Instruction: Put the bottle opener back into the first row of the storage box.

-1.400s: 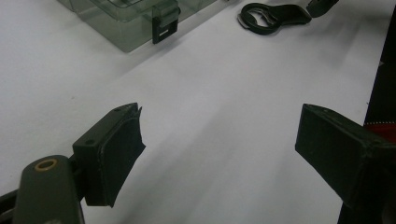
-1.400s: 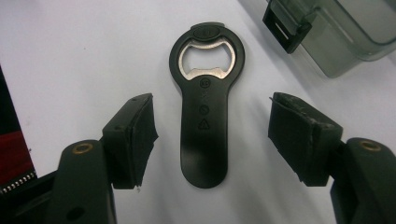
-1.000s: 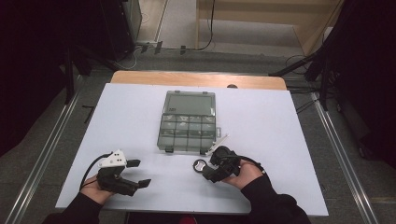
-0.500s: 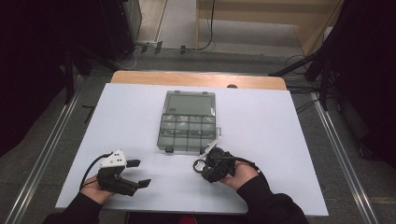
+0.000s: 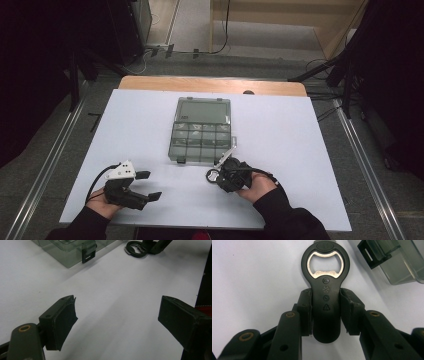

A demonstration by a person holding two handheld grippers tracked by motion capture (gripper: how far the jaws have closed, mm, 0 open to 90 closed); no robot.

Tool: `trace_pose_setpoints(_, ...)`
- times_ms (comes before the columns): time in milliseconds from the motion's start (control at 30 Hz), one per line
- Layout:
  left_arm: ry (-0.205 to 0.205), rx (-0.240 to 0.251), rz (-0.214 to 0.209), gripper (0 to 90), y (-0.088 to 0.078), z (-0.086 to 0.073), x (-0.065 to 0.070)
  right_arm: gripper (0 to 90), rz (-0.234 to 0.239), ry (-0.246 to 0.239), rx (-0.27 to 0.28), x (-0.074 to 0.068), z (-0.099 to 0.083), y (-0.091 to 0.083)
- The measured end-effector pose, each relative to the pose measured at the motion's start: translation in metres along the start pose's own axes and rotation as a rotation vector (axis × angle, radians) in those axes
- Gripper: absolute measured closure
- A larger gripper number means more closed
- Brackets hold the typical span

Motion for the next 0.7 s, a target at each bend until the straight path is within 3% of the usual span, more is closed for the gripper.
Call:
trace_pose_setpoints(433, 0.0, 0.0, -0.002, 14.3, -0.001, 0.0, -0.001, 65.9, 0.063, 0.031, 0.019, 0.007, -0.001, -0.003)
trace_pose_setpoints(700, -0.006, 0.003, 0.003, 14.4, -0.002, 0.0, -0.001, 65.9, 0.089, 0.021, 0.06, 0.008, 0.001, -0.01)
Point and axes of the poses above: each handheld gripper's, and its own axes: y roughly forward along the jaws, z roughly out of its top, x roughly to its right, the point moved 5 cm from there along y, roughly forward along the jaws, and after that the axes turned 10 degrees about x, right-handed, at the moved point
